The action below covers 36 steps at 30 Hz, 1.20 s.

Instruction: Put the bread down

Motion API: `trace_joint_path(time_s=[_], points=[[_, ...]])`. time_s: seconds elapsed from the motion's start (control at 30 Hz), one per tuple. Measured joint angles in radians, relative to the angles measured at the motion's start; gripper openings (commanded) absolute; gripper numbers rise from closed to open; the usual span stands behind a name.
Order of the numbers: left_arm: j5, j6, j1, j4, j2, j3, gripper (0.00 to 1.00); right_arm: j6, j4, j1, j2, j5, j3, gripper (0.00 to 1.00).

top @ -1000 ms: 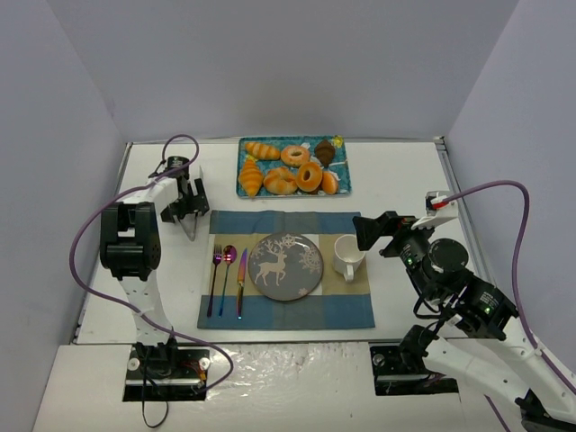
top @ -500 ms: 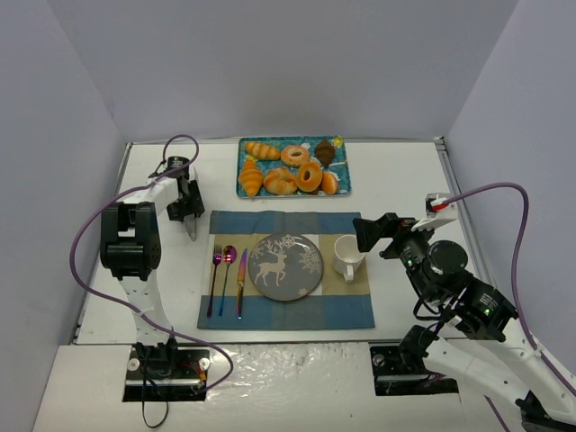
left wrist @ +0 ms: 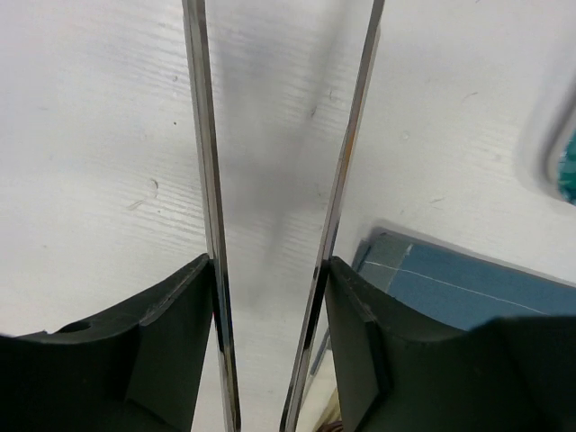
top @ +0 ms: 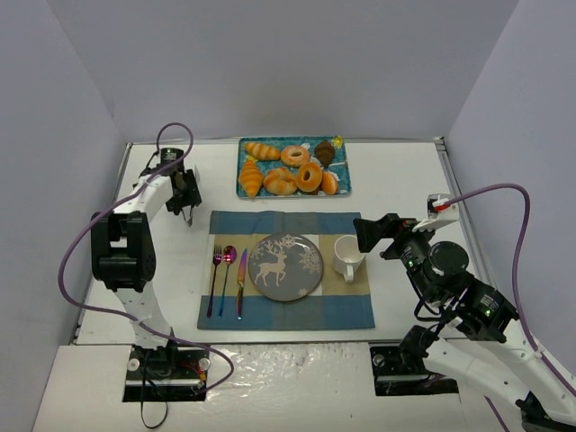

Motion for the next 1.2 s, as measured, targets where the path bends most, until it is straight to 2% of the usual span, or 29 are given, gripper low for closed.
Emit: trace_joint_path(time_s=[0.63, 1.2], points=[[-0.043, -0.014, -0.015, -0.055, -0.260, 0.011, 0.45, 0.006, 0.000, 0.000, 0.026, 0.000, -0.002, 1.00], [-0.005, 0.024, -0.236, -0.125, -0.330, 0.127, 0.45, 0.006, 0.000, 0.000, 0.033, 0.000, -0.002, 1.00]])
